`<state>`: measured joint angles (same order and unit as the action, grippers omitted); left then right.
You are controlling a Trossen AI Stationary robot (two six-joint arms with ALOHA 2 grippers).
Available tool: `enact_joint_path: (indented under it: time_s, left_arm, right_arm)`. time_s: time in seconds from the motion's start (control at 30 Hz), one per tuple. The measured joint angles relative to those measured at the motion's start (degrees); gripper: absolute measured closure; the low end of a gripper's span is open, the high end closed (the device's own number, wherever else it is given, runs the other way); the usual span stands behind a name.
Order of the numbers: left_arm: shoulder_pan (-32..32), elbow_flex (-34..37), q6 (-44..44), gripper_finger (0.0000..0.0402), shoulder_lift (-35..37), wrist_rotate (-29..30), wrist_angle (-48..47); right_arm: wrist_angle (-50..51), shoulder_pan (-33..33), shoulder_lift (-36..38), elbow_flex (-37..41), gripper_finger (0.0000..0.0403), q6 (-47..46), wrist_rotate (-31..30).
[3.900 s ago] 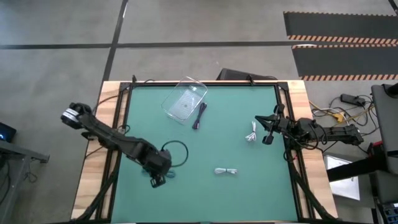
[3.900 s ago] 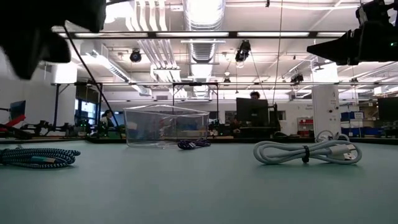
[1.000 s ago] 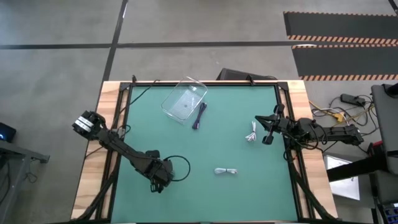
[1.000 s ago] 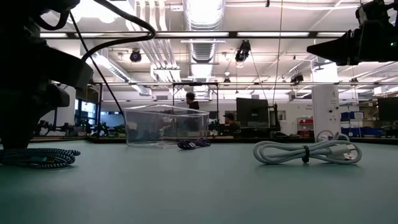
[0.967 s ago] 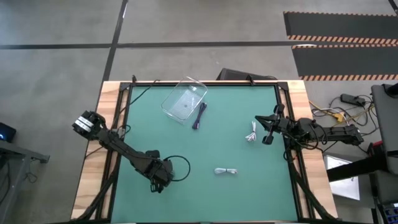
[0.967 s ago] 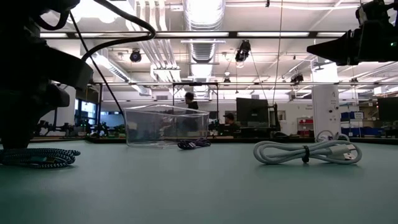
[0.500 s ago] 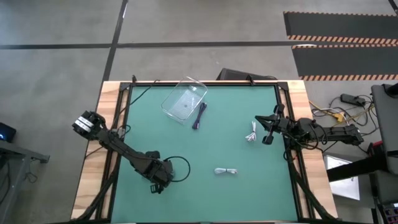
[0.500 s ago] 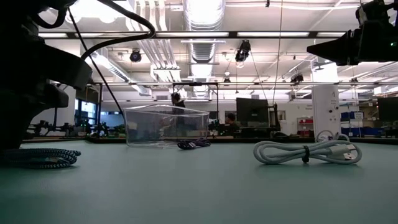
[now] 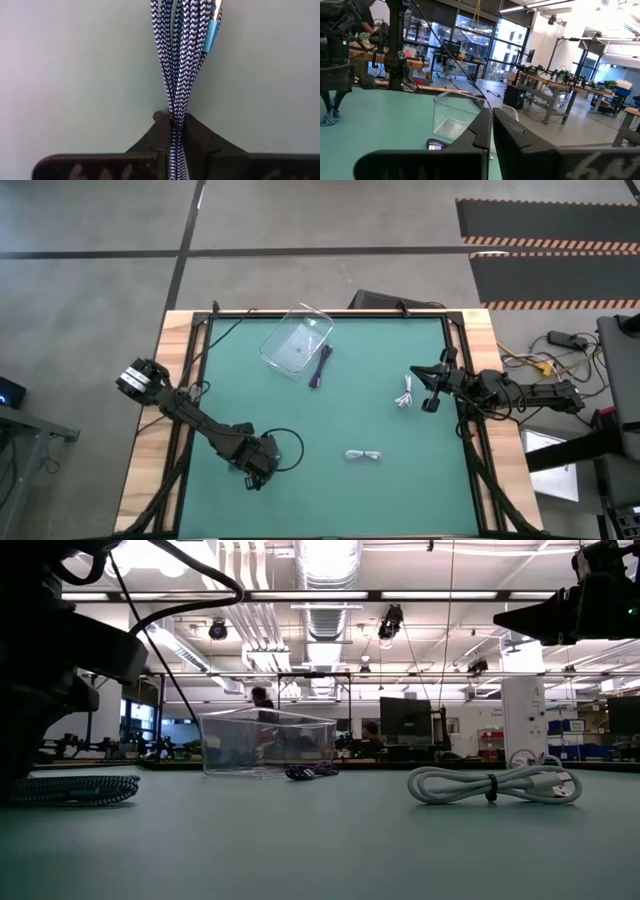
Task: Pick and place USB-C Cables
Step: Put the black/blue USB cable into the transparent bin
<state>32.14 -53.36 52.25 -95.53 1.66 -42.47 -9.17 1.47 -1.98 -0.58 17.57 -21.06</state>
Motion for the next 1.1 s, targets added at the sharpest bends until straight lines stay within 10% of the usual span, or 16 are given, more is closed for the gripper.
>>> enact_joint_path:
  time_s: [1.1]
  left_arm:
    - [-8.49, -20.79, 17.92, 0.0389, 6.11, -6.55, -1.87]
  right_arm:
    - [-0.04, -0.01, 0.00, 0.00, 0.0394, 1.00, -0.07]
